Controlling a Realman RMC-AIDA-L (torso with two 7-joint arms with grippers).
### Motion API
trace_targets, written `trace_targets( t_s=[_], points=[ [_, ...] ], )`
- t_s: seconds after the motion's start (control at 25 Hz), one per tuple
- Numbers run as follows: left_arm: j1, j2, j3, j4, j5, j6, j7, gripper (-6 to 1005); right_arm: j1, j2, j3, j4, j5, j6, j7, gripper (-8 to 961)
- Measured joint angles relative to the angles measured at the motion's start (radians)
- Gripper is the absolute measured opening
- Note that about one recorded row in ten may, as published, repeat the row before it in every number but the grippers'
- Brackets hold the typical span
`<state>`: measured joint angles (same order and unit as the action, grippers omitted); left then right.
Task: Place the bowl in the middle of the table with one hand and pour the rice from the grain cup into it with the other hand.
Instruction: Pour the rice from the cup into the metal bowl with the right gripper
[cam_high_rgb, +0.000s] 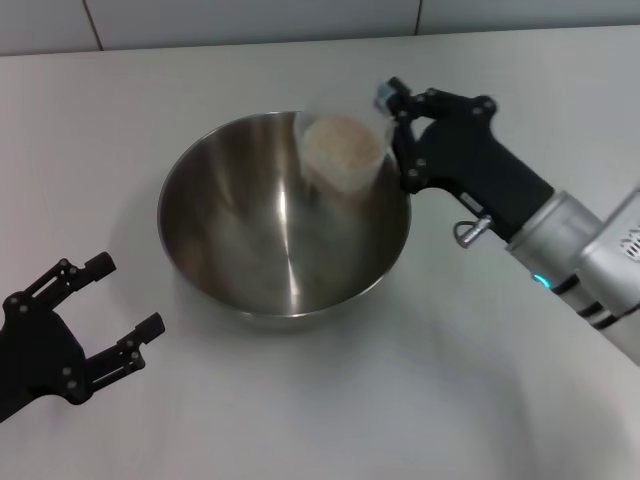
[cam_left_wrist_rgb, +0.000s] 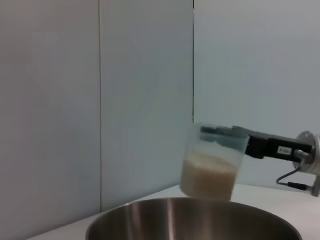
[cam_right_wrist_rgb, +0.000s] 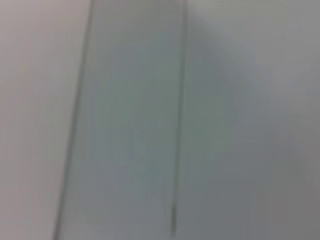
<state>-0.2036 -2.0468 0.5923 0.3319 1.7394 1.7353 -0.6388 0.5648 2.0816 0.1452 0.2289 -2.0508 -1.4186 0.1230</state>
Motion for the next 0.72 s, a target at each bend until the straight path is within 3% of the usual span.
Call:
trace_targets(
  t_s=[0.16, 0.72],
  points=[
    [0.001, 0.0, 0.003, 0.001, 0.001, 0.006, -0.004, 841, 0.042, 0.001, 0.0, -0.022, -0.059, 0.033, 0.057, 28],
    [0.005, -0.005, 0.006, 0.002, 0.0, 0.008, -0.004, 841, 0.082, 0.003, 0.001, -0.032, -0.08, 0.08, 0.044, 25]
  ],
)
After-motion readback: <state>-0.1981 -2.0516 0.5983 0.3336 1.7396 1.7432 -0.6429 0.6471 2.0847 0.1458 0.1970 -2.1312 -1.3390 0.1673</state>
